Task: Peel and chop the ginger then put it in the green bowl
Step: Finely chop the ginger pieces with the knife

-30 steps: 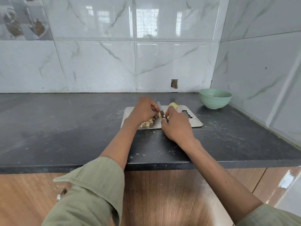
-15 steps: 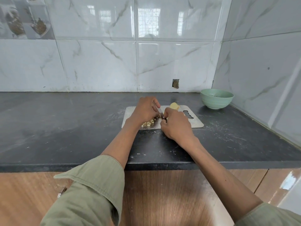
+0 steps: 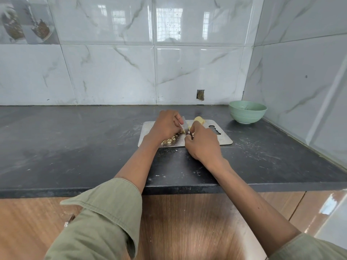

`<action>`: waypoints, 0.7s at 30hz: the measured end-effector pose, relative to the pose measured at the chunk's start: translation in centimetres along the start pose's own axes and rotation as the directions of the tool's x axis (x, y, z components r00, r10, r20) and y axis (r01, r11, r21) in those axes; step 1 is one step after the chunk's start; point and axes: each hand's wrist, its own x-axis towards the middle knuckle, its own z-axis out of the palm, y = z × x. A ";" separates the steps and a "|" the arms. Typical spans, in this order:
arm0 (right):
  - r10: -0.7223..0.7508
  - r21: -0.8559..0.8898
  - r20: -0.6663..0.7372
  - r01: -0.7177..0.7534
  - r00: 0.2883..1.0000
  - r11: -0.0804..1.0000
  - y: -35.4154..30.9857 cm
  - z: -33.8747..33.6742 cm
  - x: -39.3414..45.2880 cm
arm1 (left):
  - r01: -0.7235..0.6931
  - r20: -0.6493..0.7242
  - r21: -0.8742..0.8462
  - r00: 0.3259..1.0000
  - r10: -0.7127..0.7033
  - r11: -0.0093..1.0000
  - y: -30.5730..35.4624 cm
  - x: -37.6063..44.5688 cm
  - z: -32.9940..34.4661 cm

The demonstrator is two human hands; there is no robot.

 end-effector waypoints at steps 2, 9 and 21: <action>-0.018 0.004 -0.006 0.018 1.000 1.000 0.0 0.0 0.0 | 0.005 0.002 -0.002 1.000 -0.005 1.000 0.0 0.0 0.0; -0.038 -0.023 0.021 0.038 0.999 0.999 0.2 0.2 0.0 | 0.001 0.003 0.021 1.000 -0.001 1.000 -0.2 0.0 0.2; 0.006 -0.076 0.047 -0.003 0.999 0.997 -0.5 0.2 0.3 | 0.010 0.034 0.086 0.999 -0.013 0.996 0.3 -0.1 0.0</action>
